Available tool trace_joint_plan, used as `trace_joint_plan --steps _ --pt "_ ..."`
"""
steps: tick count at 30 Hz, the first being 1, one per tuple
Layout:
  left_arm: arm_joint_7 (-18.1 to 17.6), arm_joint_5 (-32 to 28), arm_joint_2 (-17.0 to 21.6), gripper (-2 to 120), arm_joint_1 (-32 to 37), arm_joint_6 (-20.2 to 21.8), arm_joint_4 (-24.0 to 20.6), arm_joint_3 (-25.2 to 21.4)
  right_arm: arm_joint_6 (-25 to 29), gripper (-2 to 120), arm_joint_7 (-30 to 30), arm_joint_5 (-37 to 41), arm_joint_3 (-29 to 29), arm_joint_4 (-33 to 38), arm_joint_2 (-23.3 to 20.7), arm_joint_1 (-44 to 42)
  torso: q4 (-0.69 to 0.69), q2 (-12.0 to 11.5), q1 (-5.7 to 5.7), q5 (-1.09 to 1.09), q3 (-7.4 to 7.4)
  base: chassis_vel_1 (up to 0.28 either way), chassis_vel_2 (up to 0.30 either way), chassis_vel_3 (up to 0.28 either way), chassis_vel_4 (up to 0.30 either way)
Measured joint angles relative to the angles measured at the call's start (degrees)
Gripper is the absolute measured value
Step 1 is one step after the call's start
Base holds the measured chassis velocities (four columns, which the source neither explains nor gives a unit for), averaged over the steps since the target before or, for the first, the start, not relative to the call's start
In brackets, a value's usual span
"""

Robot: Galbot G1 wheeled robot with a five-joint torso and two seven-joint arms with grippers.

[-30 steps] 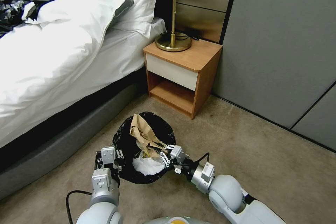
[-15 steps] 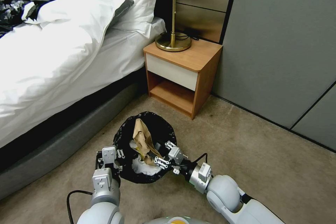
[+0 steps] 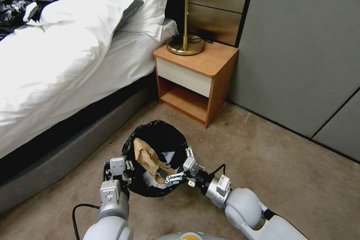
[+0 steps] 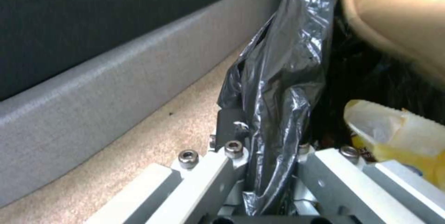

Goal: Pick up the trash bin, then pick up the garbage from the floor and place it into the trash bin.

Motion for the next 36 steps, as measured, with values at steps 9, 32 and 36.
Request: trace_joint_plan --steps 9,32,36 --pt "-0.02 -0.01 -0.01 1 0.01 0.28 -0.46 0.09 -7.38 100 6.56 2.41 0.75 5.47 -1.93 -0.96 0.00 0.00 0.00 0.00 0.00 0.000 0.000 0.000 0.000" --pt "-0.17 -0.16 -0.23 1 0.95 0.09 -3.05 0.62 -45.94 100 32.61 34.11 0.33 15.90 0.72 1.11 0.00 0.00 0.00 0.00 0.00 0.000 0.000 0.000 0.000" --pt "-0.18 -0.17 -0.22 1 1.25 0.03 -3.75 0.85 -46.68 100 33.40 35.23 0.28 14.95 1.78 1.07 -0.01 0.00 0.00 -0.01 0.00 0.000 0.000 0.000 0.000"
